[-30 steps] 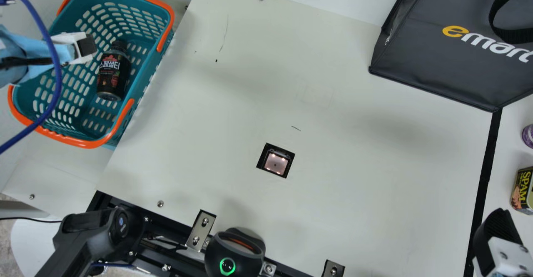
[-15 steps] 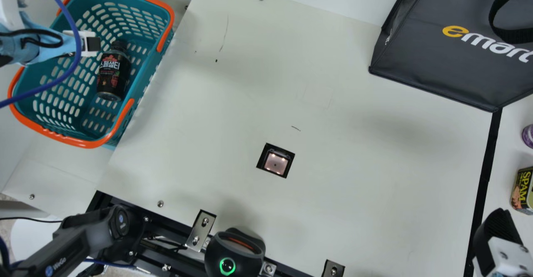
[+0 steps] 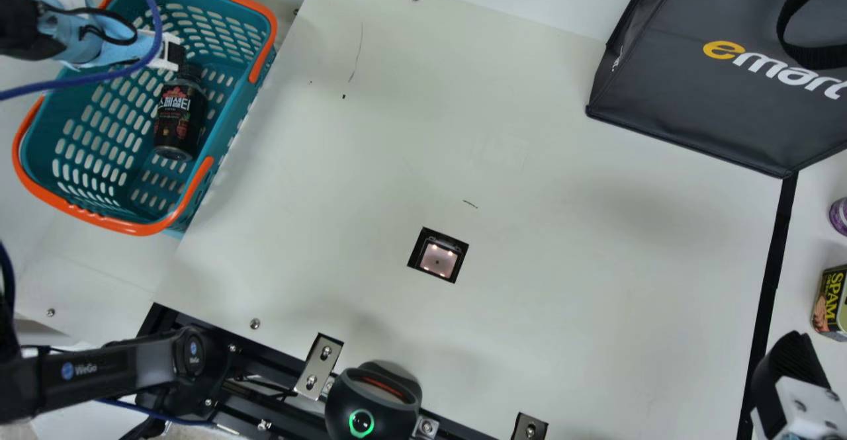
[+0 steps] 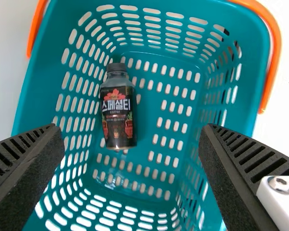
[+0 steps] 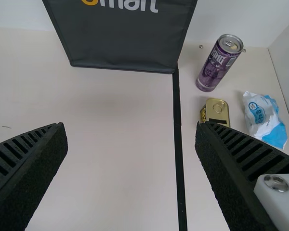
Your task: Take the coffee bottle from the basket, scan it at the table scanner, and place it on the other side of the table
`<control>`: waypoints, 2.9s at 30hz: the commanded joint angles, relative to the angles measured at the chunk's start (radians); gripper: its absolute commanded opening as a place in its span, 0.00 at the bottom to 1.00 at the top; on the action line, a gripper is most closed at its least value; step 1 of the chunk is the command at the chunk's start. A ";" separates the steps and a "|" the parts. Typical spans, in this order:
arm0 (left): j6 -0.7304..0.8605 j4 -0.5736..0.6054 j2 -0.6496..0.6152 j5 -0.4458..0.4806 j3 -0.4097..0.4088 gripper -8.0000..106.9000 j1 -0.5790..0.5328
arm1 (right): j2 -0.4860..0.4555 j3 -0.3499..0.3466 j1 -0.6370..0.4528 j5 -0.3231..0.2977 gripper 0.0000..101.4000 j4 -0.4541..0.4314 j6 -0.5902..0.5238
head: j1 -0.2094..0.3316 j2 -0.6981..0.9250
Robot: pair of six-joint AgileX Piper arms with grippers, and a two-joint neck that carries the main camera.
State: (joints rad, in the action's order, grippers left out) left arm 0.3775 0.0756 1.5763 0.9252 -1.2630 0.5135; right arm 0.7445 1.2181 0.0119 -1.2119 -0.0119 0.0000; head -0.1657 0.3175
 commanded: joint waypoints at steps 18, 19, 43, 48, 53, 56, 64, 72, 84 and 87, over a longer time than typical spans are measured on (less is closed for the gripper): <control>0.263 0.029 0.290 -0.110 -0.054 0.85 0.022 | 0.000 0.000 0.000 0.001 0.94 0.000 0.000 | 0.027 0.004; 0.279 0.032 0.298 -0.115 -0.053 0.85 0.025 | 0.000 0.000 0.000 0.001 0.94 0.000 0.000 | 0.027 0.004; 0.411 0.021 0.537 -0.245 -0.091 0.85 0.031 | 0.000 0.000 0.000 0.001 0.94 0.000 0.000 | 0.027 0.004; 0.385 0.009 0.590 -0.260 -0.126 0.85 0.023 | 0.000 0.000 0.000 0.001 0.94 0.000 0.000 | 0.027 0.004; 0.355 -0.007 0.630 -0.279 -0.155 0.85 0.014 | 0.000 0.000 0.000 0.000 0.94 0.000 0.000 | 0.027 0.004; 0.337 -0.018 0.648 -0.289 -0.167 0.85 0.007 | 0.000 0.000 0.000 0.001 0.94 0.000 0.000 | 0.027 0.004; 0.292 -0.048 0.687 -0.314 -0.184 0.85 -0.009 | 0.000 0.000 0.000 0.001 0.94 0.000 0.000 | 0.027 0.004; 0.254 -0.060 0.714 -0.320 -0.187 0.85 -0.018 | 0.000 0.000 0.000 0.001 0.94 0.000 0.000 | 0.027 0.004; 0.257 -0.005 0.718 -0.295 -0.165 0.85 -0.029 | 0.000 0.000 0.000 0.001 0.94 0.000 0.000 | 0.027 0.004; 0.264 -0.005 0.721 -0.289 -0.167 0.85 -0.029 | 0.000 0.000 0.000 0.001 0.94 0.000 0.000 | 0.027 0.004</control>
State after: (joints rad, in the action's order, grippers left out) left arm 0.6374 0.0704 2.2953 0.6350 -1.4290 0.4851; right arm 0.7445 1.2181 0.0119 -1.2112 -0.0119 0.0000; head -0.1672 0.3175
